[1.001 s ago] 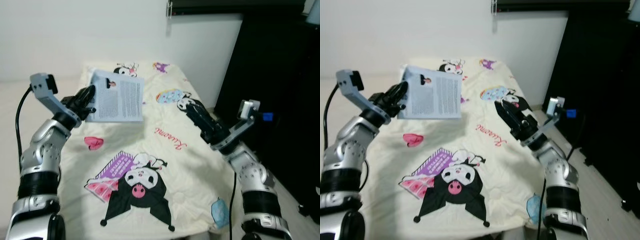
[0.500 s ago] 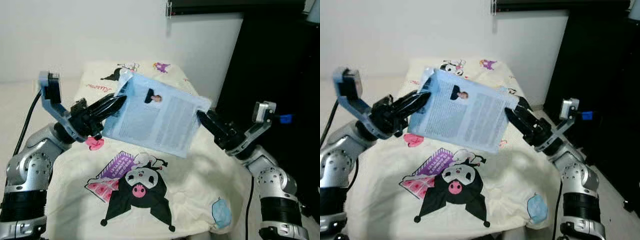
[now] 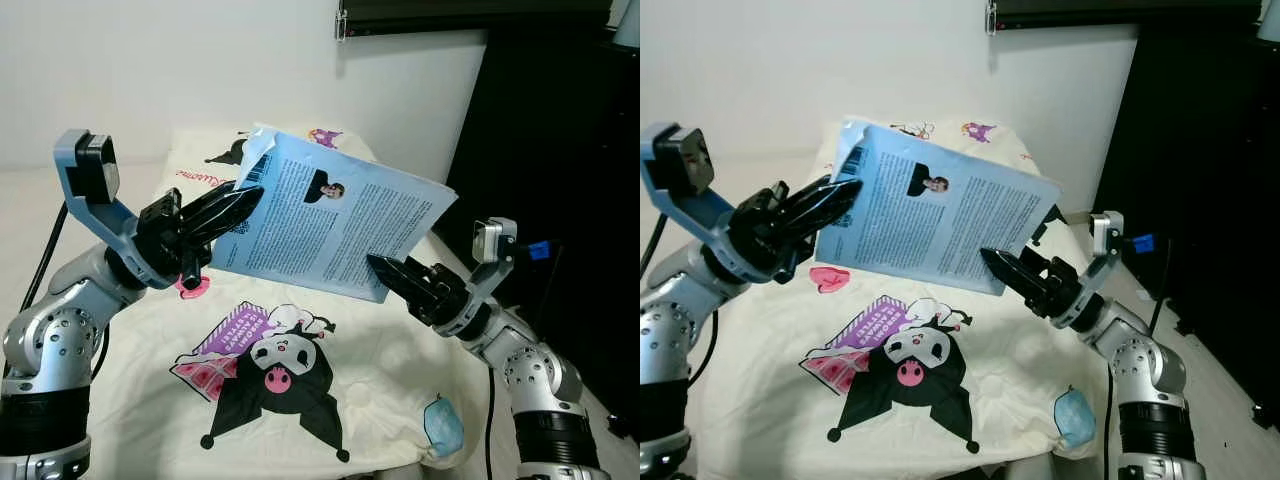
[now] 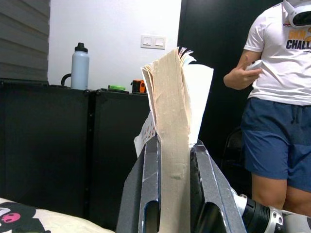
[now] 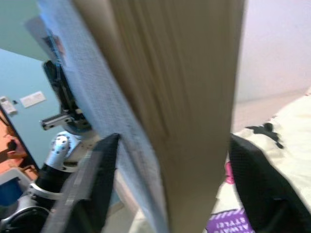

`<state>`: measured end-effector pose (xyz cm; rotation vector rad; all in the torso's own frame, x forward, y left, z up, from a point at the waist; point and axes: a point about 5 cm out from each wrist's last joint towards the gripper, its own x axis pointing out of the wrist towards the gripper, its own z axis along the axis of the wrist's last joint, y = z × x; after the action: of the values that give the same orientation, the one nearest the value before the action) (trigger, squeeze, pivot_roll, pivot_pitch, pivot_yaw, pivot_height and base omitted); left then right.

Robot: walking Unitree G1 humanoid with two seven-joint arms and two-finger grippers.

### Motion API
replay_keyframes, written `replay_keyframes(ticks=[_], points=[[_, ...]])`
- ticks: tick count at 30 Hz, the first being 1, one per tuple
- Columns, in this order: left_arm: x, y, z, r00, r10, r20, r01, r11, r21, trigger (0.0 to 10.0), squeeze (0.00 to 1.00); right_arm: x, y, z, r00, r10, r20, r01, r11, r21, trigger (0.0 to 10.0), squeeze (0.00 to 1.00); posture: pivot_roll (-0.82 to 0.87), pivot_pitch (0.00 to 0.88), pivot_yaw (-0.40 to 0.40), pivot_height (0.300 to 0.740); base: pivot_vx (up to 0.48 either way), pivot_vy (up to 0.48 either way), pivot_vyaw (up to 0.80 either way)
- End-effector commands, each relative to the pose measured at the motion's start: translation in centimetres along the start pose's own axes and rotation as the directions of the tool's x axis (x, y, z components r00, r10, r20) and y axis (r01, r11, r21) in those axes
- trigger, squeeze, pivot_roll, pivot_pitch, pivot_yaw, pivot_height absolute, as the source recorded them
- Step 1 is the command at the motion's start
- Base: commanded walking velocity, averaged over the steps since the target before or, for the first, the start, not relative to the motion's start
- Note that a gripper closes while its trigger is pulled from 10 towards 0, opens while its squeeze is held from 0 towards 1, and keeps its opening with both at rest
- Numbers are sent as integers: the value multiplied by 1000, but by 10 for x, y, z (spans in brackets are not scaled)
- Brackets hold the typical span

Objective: Clean up the room

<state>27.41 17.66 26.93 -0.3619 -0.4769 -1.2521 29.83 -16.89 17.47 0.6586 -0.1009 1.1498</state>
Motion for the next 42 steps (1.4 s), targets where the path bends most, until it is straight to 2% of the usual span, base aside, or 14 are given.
replay_keyframes(ticks=[1,18,19,26,28,30,31,32,34,35,36,37,41,42], points=[[2,-4,2,999,-44,15,44,999,-4,10000,0,-1,3,1,1000,19,9,-19,1000,6,0,0,-125,0,-9,496,0,0,0],[-13,27,-15,975,221,-33,-220,975,37,10000,0,-1,4,8,999,37,30,-37,999,-4,0,0,-120,0,-15,496,0,0,0],[-15,34,-20,958,283,-35,-283,959,19,10000,1000,0,2,8,999,22,34,-21,1000,-11,0,0,-119,0,-16,496,0,0,0],[-24,50,-28,898,440,-17,-440,898,16,10000,1000,1,-8,6,996,-72,49,74,996,-41,0,0,-120,0,-19,496,0,0,0],[-41,70,-26,796,605,22,-605,796,12,10000,1000,-1,-20,8,981,-176,85,180,982,-48,0,0,-120,0,-19,496,0,0,0],[-48,76,-25,754,656,38,-657,754,7,10000,1000,-2,-24,9,973,-207,98,213,976,-48,0,0,-120,0,-18,496,0,0,0],[-68,89,-25,617,785,50,-786,618,-11,10000,1000,-6,-34,9,947,-303,109,309,950,-41,0,0,-126,0,-19,496,0,0,0],[-68,89,-25,617,785,50,-786,618,-11,10000,1000,-6,-34,9,947,-303,109,309,950,-41,0,0,-126,0,-19,496,0,0,0],[-100,100,-26,396,916,69,-916,399,-36,10000,1000,-12,-46,9,898,-423,123,429,903,-32,0,0,-131,0,-20,496,0,0,0],[-100,100,-26,396,916,69,-916,399,-36,10000,1000,-12,-46,9,898,-423,123,429,903,-32,0,0,-131,0,-20,496,0,0,0],[-116,101,-32,291,955,53,-955,293,-33,10000,1000,-14,-50,6,881,-456,122,463,886,-31,0,0,-136,0,-16,496,0,0,0],[-125,101,-36,239,970,42,-970,241,-25,10000,1000,-15,-51,4,876,-467,122,474,880,-32,0,0,-136,0,-16,496,0,0,0],[-137,101,-47,153,988,4,-988,153,-19,10000,1000,-12,-53,2,863,-487,133,494,869,-21,0,0,-145,0,-12,496,0,0,0],[-138,101,-52,120,993,-15,-993,120,5,10000,345,-11,-54,1,856,-499,134,505,863,-13,0,0,-145,0,-13,496,0,0,0]])
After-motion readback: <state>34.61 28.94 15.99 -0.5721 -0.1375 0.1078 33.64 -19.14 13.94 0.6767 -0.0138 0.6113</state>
